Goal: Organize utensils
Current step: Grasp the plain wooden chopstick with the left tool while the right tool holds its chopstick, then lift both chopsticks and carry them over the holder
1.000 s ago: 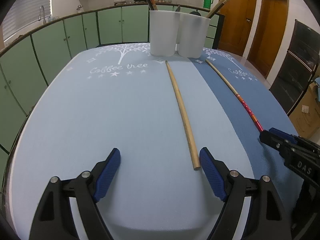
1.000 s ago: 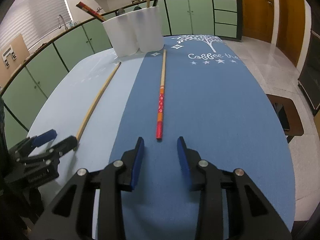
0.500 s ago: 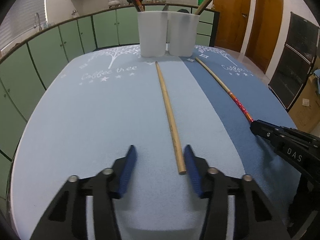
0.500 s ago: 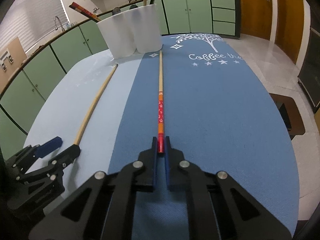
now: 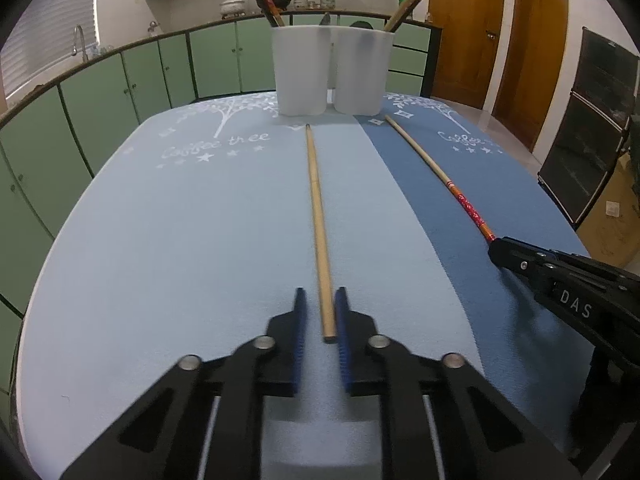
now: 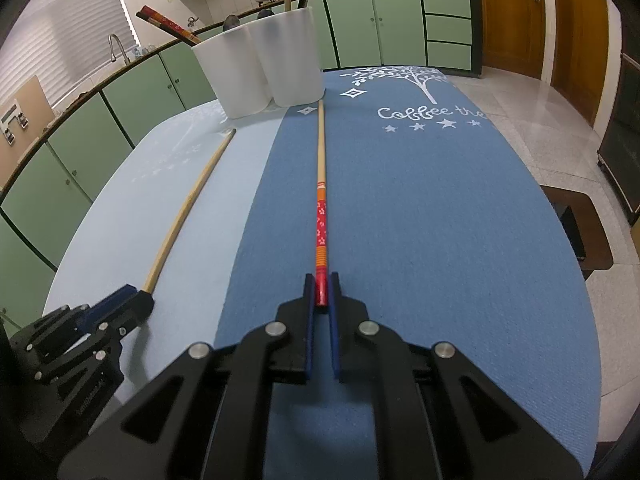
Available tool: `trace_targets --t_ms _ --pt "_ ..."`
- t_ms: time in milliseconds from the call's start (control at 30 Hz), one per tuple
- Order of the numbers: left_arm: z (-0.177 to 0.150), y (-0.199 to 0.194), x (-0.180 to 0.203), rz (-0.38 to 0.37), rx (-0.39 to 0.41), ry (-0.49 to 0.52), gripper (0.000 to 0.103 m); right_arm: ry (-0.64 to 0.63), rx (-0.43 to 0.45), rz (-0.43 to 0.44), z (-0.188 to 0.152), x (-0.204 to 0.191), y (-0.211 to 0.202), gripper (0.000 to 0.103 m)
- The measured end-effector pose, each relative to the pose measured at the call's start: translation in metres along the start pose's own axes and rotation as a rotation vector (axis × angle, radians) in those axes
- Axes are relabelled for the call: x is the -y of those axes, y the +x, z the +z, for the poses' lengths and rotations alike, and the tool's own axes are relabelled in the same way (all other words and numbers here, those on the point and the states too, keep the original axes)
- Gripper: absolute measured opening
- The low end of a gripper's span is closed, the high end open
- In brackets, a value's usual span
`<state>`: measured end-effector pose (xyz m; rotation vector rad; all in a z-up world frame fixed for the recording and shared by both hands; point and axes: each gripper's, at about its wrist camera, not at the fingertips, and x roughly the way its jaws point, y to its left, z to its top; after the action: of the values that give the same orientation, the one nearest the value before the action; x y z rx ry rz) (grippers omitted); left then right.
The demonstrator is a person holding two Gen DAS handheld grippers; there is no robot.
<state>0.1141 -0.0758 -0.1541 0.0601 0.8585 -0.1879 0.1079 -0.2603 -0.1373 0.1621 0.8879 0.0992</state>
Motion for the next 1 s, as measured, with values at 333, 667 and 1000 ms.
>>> trace_targets --t_ms 333,667,1000 --pt "0.004 -0.013 -0.009 -0.012 0.012 -0.026 0.007 -0.013 0.045 -0.017 0.000 -0.004 -0.018 0.005" --pt "0.030 -0.065 -0.017 -0.005 0.140 -0.028 0.007 -0.047 0.159 -0.023 0.016 -0.013 -0.064 0.005" --pt "0.073 -0.114 -0.030 -0.023 0.288 -0.044 0.007 -0.086 0.286 -0.009 0.052 -0.024 -0.111 0.005"
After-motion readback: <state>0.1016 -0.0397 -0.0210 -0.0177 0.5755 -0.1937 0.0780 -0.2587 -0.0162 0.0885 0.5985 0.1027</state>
